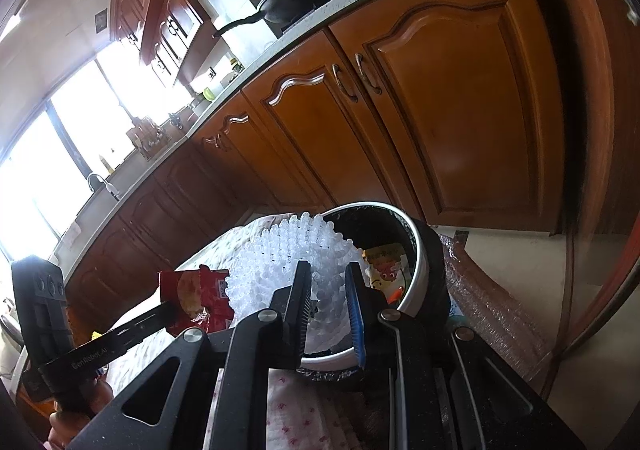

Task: Collect trash
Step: 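Carry the cookie bag and foam net over the bin opening, then lower both items into the bin and open both grippers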

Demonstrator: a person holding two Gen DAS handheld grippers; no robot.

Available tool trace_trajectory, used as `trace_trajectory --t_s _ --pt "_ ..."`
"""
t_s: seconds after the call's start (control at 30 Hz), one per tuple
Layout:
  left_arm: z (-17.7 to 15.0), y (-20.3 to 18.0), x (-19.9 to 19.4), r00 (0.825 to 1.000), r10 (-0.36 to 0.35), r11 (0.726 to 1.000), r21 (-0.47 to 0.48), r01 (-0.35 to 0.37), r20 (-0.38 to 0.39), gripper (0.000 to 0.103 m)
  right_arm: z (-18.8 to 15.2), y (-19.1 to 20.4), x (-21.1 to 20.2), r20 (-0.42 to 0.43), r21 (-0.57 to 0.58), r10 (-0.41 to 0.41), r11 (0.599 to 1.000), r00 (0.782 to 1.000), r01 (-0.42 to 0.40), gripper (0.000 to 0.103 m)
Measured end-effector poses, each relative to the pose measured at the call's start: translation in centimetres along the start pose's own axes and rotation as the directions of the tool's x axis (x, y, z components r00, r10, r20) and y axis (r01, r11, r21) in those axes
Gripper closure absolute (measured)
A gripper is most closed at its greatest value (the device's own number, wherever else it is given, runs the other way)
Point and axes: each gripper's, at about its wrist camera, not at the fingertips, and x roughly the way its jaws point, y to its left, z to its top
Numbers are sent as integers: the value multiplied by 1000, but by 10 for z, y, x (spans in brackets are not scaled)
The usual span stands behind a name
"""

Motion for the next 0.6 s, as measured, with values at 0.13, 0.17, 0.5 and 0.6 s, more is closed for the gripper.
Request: trace_trajectory --t_s 0.13,0.17,0.5,0.6 --pt "2 -1 3 1000 -3 1000 1 3 0 96 2 -1 0 4 -3 -8 1000 1000 8 85" --pt "3 -1 3 1000 -3 1000 3 3 2 96 2 0 0 4 -4 -11 1000 1000 11 85" --pt "14 -8 21 1000 3 1000 23 -2 -11 96 12 0 16 -19 -32 -35 999 999 35 83" --pt "16 -12 31 1000 7 999 34 -7 -24 96 15 0 24 -36 -43 -43 998 998 41 82"
